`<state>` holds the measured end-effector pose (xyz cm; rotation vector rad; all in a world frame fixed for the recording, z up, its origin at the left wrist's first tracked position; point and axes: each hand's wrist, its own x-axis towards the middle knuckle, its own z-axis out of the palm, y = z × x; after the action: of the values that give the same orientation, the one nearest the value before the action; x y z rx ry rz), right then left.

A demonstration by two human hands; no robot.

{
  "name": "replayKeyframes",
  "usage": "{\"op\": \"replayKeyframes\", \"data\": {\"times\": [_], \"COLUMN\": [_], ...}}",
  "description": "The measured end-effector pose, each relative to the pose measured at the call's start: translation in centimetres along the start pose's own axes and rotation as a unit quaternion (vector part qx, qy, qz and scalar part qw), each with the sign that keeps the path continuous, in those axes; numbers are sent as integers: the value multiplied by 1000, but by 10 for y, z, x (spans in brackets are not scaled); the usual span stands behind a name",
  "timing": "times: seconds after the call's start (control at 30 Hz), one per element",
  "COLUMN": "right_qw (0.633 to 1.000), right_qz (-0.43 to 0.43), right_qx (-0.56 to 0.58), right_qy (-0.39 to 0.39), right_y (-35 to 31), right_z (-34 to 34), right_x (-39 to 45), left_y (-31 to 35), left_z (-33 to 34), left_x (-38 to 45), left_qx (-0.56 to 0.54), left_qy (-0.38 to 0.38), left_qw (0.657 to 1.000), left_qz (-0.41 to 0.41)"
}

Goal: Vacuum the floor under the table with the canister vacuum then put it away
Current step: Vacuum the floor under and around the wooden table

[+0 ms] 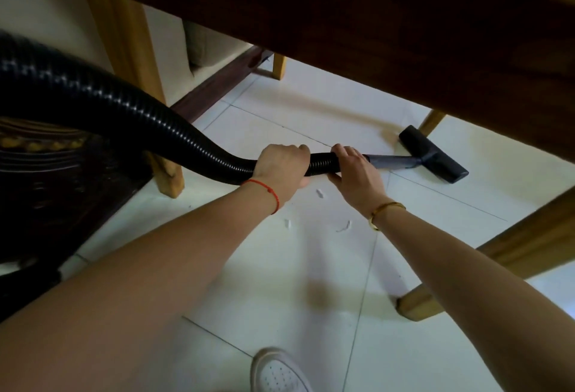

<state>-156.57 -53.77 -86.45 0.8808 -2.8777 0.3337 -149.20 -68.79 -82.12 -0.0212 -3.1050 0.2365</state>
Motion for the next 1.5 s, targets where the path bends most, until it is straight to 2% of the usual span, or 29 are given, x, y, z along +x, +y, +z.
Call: {"op": "replayKeyframes", "data": {"times": [0.27,0.67,1.0,1.23,1.5], "right_qw": [999,987,975,970,980], "right_qz": [-33,-124,-168,-187,-158], "right_qx": [35,106,147,155,123], "right_qy": [-2,8,-3,4,14], "right_y": [-24,-132,-188,-183,-115], "right_z": [-13,-37,-49,-27,1], "right_x": [-9,-24,-31,-20,9], "left_y": [-16,-82,-115,-109,-76], "left_z": [-18,-73,-93,-76,-43], "left_x": [-26,-122,-178,-173,-102], "left_qx": [0,61,47,53,43], "left_qy": [-1,9,33,17,-6], "left_qw": [1000,996,994,992,992], "left_qz": [-2,-58,-88,-117,-117]}}
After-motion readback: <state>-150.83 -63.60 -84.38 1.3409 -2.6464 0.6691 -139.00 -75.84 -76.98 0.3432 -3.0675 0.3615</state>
